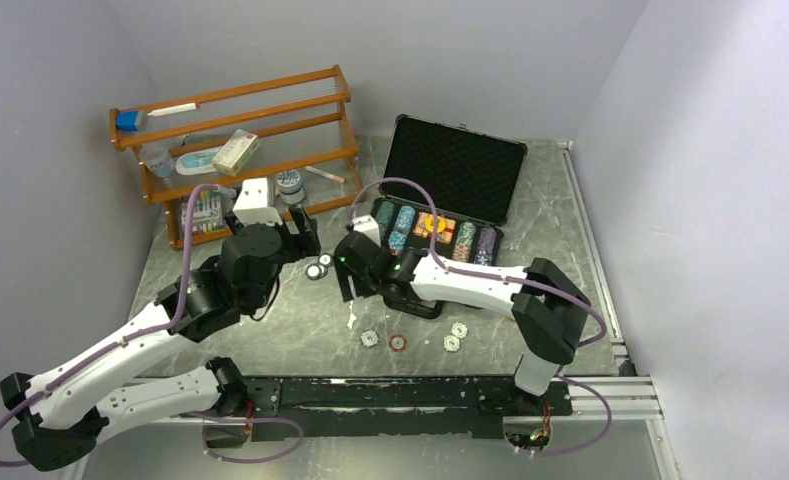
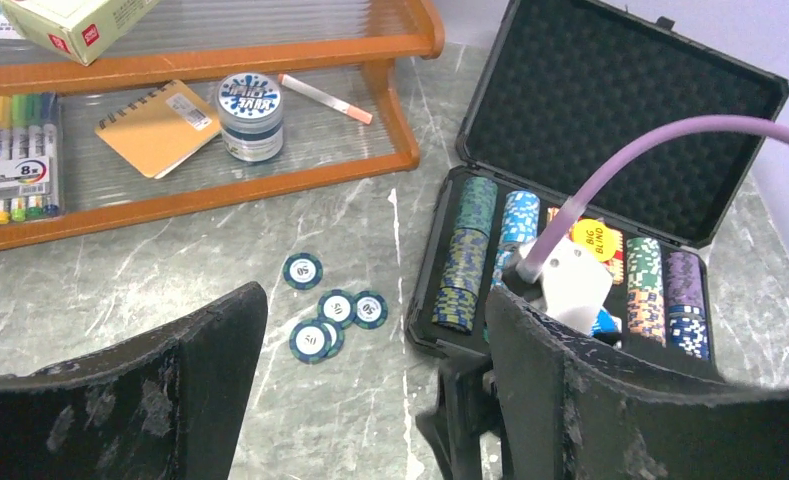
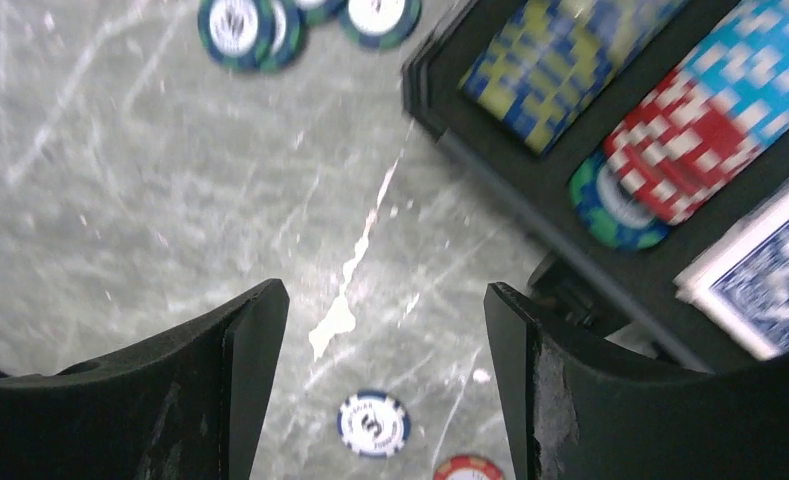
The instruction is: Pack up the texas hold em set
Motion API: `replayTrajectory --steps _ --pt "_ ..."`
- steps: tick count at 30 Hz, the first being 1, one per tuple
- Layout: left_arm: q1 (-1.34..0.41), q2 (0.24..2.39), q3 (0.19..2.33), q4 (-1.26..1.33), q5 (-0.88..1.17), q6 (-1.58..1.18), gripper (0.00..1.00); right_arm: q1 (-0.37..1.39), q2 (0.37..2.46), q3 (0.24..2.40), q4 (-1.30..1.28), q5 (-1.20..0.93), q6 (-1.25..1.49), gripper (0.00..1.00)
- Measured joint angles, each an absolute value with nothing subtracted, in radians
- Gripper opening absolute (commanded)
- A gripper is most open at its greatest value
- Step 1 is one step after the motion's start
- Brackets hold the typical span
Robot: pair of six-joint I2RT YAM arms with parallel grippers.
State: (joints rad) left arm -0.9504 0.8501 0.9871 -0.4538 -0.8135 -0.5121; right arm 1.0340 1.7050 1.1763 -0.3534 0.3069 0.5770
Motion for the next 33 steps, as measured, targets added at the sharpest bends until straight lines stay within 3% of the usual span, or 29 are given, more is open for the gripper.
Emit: replayTrajectory --steps 14,23,28,33 --pt "-0.95 0.847 0.947 -0.455 -0.819 -0.518 0.85 1.159 1.761 1.15 -0.57 0.176 0.537 0.75" --pt "-0.95 0.854 0.947 -0.456 -0.82 -0.523 0.86 1.192 1.839 1.174 -0.617 0.151 0.517 0.69" --pt "-0.95 0.862 0.947 -0.458 -0.82 -0.524 0.86 1.196 1.845 1.178 -0.619 0.152 0.519 0.64" --pt "-0.95 0.862 0.947 -0.458 -0.82 -0.524 0.85 1.198 1.858 1.191 -0.619 0.156 0.528 0.47"
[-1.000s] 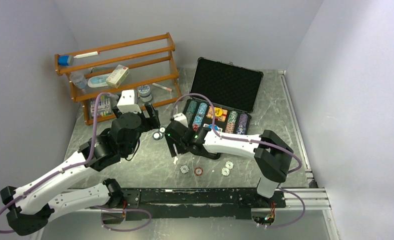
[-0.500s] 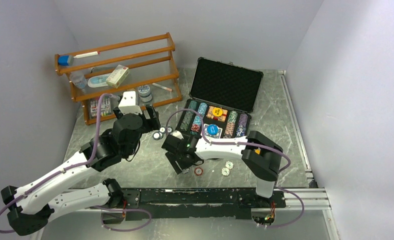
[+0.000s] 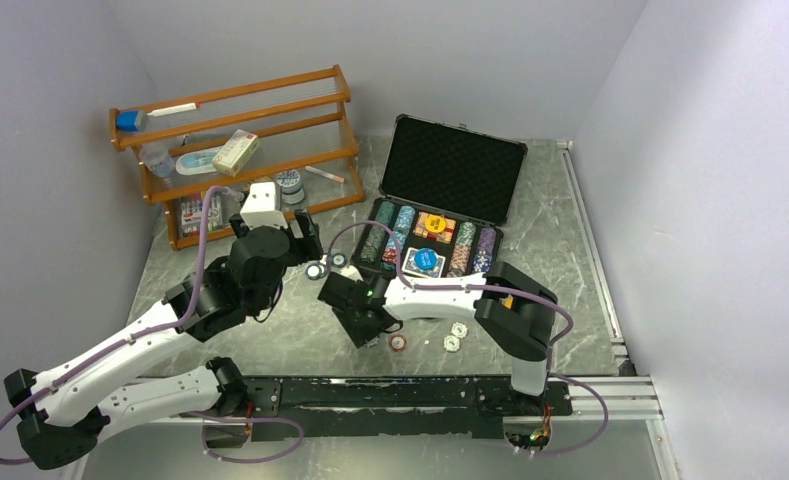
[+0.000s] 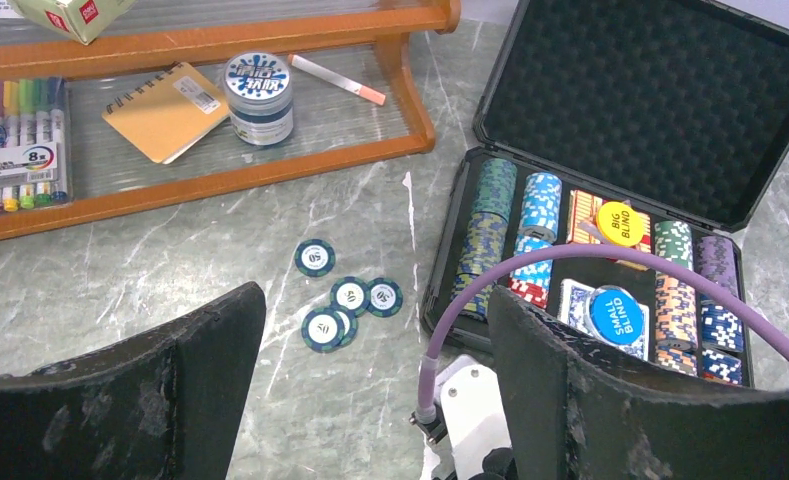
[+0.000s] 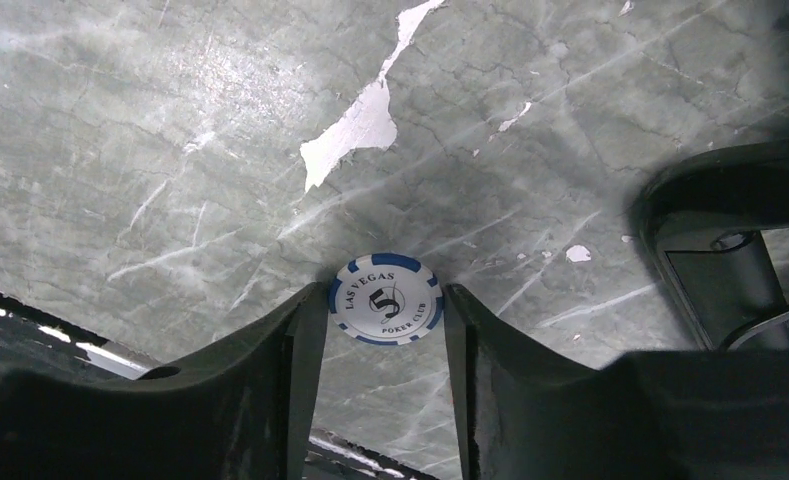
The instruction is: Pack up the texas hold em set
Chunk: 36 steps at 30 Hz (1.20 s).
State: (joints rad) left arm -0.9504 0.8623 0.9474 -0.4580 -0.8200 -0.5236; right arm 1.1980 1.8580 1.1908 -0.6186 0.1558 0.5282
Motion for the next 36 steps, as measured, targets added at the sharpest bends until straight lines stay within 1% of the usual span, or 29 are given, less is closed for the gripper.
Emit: replayTrajectory --steps 2,6,8,10,14,17,22,24,29,33,36 --pt "-0.95 0.862 0.947 -0.458 -0.82 -0.524 0.85 1.198 1.863 1.197 -0.618 0.156 0.533 0.45" --pt "-0.95 0.869 0.947 -0.458 -0.825 -0.528 0.86 1.198 1.864 1.198 -0.618 0.159 0.54 0.44" --pt "-0.95 0.882 0.947 -0.458 -0.826 -0.536 0.87 1.198 1.863 1.198 -0.618 0.164 0.546 0.46" --pt "-0.95 0.897 0.945 -0.456 -0.826 -0.545 0.92 1.198 1.859 1.196 -0.615 0.173 0.558 0.47" --pt "-0.928 0.935 0.883 -0.438 -0.808 -0.602 0.92 1.197 1.836 1.175 -0.603 0.213 0.584 0.48" --pt "-0.854 0.982 0.831 -0.432 -0.721 -0.649 0.91 1.191 1.792 1.151 -0.603 0.245 0.607 0.49" --pt "-0.657 1.01 0.72 -0.371 -0.472 -0.707 0.9 1.158 1.664 1.106 -0.59 0.29 0.649 0.5" --pt "-0.621 1.01 0.688 -0.344 -0.395 -0.723 0.92 1.144 1.62 1.089 -0.578 0.307 0.664 0.5" --pt "-0.596 0.994 0.59 -0.212 -0.221 -0.735 0.96 1.083 1.513 1.034 -0.542 0.334 0.712 0.5" --pt "-0.595 0.998 0.515 -0.102 -0.101 -0.722 0.96 1.017 1.44 1.002 -0.498 0.355 0.759 0.5" --pt "-0.595 1.024 0.493 -0.021 -0.017 -0.707 0.91 0.971 1.37 0.97 -0.462 0.377 0.801 0.5"
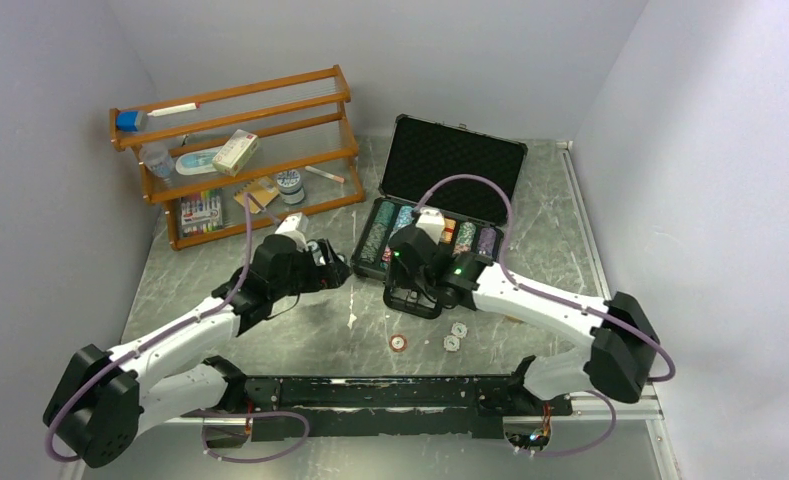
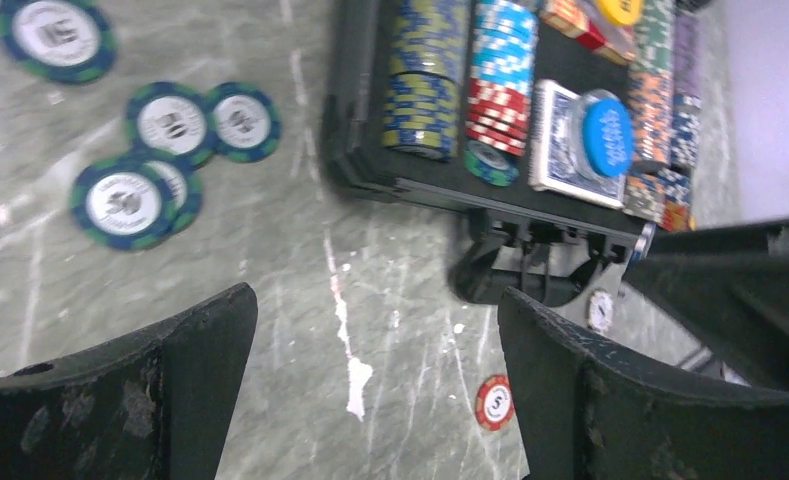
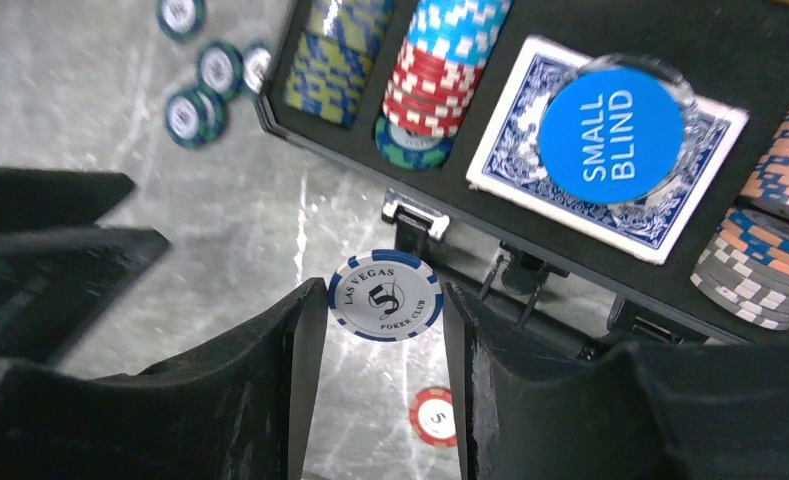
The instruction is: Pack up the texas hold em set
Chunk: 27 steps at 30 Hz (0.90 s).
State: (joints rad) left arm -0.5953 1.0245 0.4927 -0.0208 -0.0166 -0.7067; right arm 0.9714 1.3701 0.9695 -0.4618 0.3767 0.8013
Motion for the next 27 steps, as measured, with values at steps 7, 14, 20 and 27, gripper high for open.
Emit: replayTrajectory --steps 7,14,20,27 --pt "-0.635 1.064 0.408 0.264 0.14 -0.667 0.83 0.928 1.259 0.928 -0.381 0.405 0.891 0.5" --pt "-0.725 1.136 0.371 0.545 0.177 -0.621 0.71 0.925 1.159 0.82 -0.299 0.411 1.01 0.5" --pt "-0.796 1.227 0.326 0.768 0.187 -0.629 0.66 0.924 1.131 0.781 -0.242 0.395 1.092 0.5" --pt "-0.834 1.272 0.318 0.926 0.164 -0.652 0.6 0.924 1.129 0.764 -0.22 0.363 1.144 0.5"
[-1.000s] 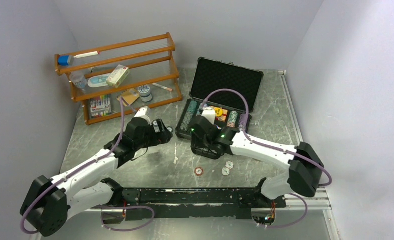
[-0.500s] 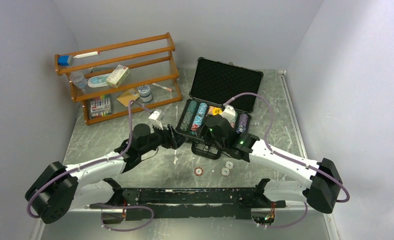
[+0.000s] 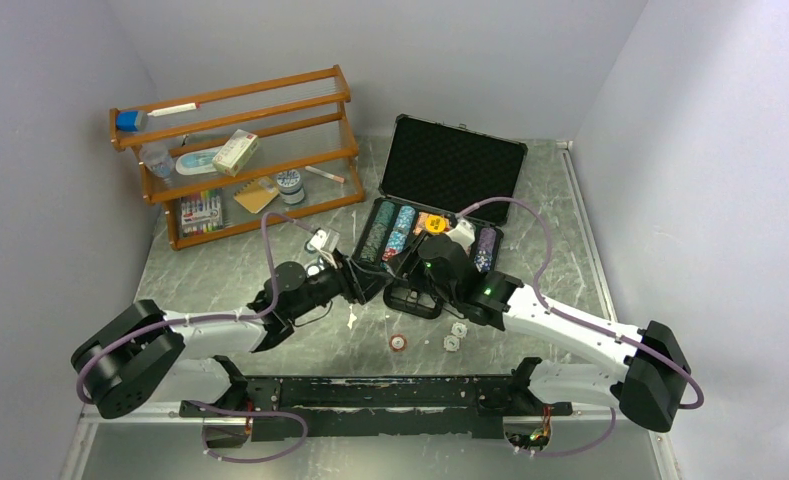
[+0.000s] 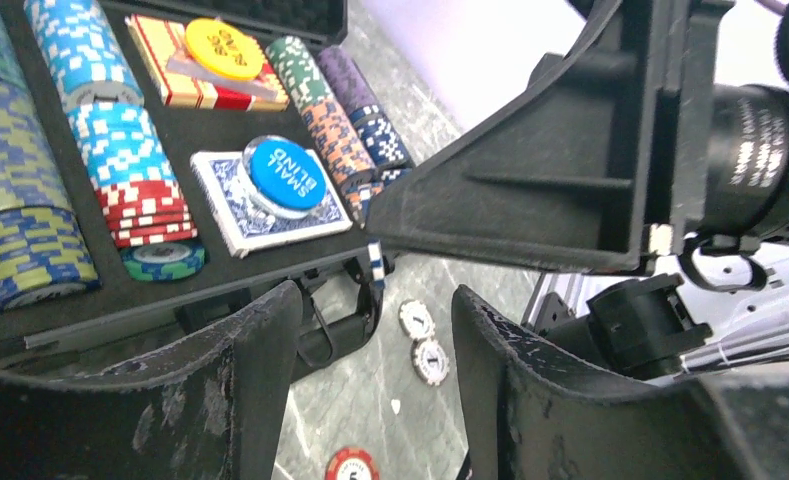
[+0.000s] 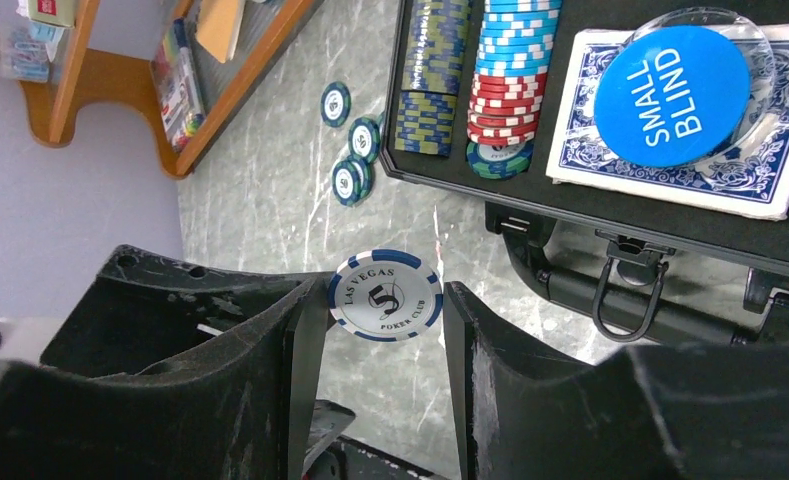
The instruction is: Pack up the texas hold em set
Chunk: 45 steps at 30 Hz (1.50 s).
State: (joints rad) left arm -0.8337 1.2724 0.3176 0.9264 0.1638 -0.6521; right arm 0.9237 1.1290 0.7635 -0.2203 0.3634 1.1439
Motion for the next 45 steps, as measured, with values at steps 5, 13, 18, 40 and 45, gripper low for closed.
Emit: replayTrajectory --steps 5,13,18,40,45 --pt "-0.834 1.285 0.321 0.974 0.157 -0.656 0.51 0.924 1.129 0.764 -0.22 0.351 1.161 0.5" --pt "-0.835 1.346 0.372 0.967 0.157 -0.679 0.3 0.924 1.129 0.764 -0.208 0.34 1.168 0.49" --pt "-0.835 1.346 0.395 0.95 0.158 -0.686 0.08 0.918 1.129 0.764 -0.196 0.34 1.169 0.51" --pt "-0.838 1.592 0.937 0.407 0.524 -0.067 0.07 0.2 1.13 0.894 -0.297 0.028 0.82 0.76" --pt "-0.853 1.769 1.159 0.284 0.637 0.136 0.07 -0.044 1.13 0.776 -0.28 -0.167 0.831 0.74"
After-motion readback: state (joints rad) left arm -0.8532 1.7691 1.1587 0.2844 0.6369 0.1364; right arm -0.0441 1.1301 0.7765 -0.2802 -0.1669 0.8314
